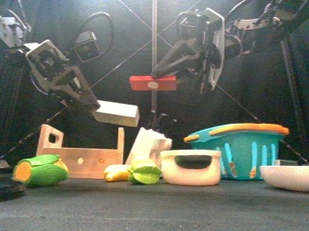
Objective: Drop salmon below pot
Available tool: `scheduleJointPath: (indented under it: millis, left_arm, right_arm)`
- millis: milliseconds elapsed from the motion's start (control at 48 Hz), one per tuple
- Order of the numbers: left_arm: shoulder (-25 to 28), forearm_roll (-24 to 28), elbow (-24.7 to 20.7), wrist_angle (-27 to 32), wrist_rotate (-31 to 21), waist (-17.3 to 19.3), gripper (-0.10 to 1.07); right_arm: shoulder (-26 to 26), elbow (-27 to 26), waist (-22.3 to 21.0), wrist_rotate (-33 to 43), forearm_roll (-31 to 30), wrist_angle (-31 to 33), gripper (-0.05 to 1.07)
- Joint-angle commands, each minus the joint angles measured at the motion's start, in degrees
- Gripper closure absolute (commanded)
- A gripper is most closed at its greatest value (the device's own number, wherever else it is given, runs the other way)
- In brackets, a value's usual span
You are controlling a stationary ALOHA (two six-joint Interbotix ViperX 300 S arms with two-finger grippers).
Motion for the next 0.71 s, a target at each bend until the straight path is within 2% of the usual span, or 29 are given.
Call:
scheduleJointPath:
  millis: [0, 292, 688]
  left_arm:
    - [-0.53, -0.09, -0.62, -0.26, 0.09, 0.18, 0.43]
    - [-1.32, 0.0, 0.44, 0.18, 0.09, 0.62, 0.43]
    - [-8.35, -1.49, 5.1, 4.13, 0.0, 1.76, 0.44]
  right_arm:
    - [-1.93, -0.44, -0.09, -0.09, 0.18, -0.18, 0.43]
    - [-1.93, 0.18, 0.0, 0.0, 0.26, -0.18, 0.43]
    - [-0.97, 0.7, 0.09, 0.0, 1.67, -0.18, 0.43]
